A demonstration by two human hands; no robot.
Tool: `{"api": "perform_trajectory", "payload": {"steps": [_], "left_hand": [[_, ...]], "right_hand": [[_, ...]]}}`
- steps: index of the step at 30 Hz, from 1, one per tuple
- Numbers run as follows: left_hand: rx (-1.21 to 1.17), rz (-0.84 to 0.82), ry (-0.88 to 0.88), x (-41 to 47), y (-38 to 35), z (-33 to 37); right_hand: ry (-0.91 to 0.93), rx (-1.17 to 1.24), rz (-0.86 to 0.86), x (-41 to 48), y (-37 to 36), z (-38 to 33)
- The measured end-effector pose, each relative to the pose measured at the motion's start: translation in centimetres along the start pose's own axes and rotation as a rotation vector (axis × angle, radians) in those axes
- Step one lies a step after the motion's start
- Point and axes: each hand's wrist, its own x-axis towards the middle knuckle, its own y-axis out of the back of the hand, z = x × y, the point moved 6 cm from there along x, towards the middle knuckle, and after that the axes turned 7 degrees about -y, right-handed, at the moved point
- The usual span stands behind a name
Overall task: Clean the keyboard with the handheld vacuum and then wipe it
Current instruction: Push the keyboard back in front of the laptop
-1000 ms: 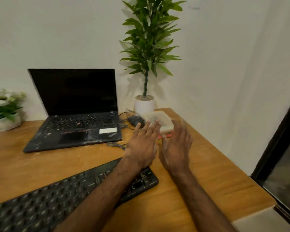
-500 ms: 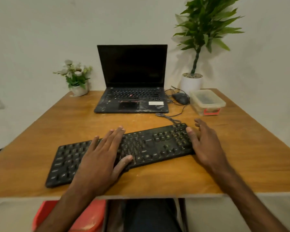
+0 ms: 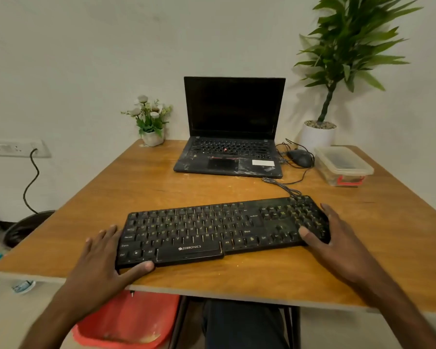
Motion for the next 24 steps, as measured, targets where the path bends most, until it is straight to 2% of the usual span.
{"api": "perform_trajectory", "payload": {"steps": [4, 8, 14, 18, 24], "left_hand": [[-0.159, 0.014, -0.005, 1.5, 0.1, -0.2], [-0.294, 0.026, -0.049, 4.0, -0.2, -0.6], [-0.640, 0.057, -0.072, 10.0, 0.5, 0.9], [-0.704, 0.066, -0.089, 15.1, 0.7, 1.0], [-0.727, 0.072, -0.059, 21.8, -0.1, 0.8]], "right_hand": [[0.031, 0.003, -0.029, -0.3, 0.0, -0.2], [0.058, 0.084, 0.076, 0.8, -0.1, -0.7], [0.081, 0.184, 0.233, 4.3, -1.0, -2.0], [0.115, 0.175, 0.345, 7.4, -1.6, -3.7], [0.115, 0.195, 0.387, 12.6, -2.2, -5.0]]}}
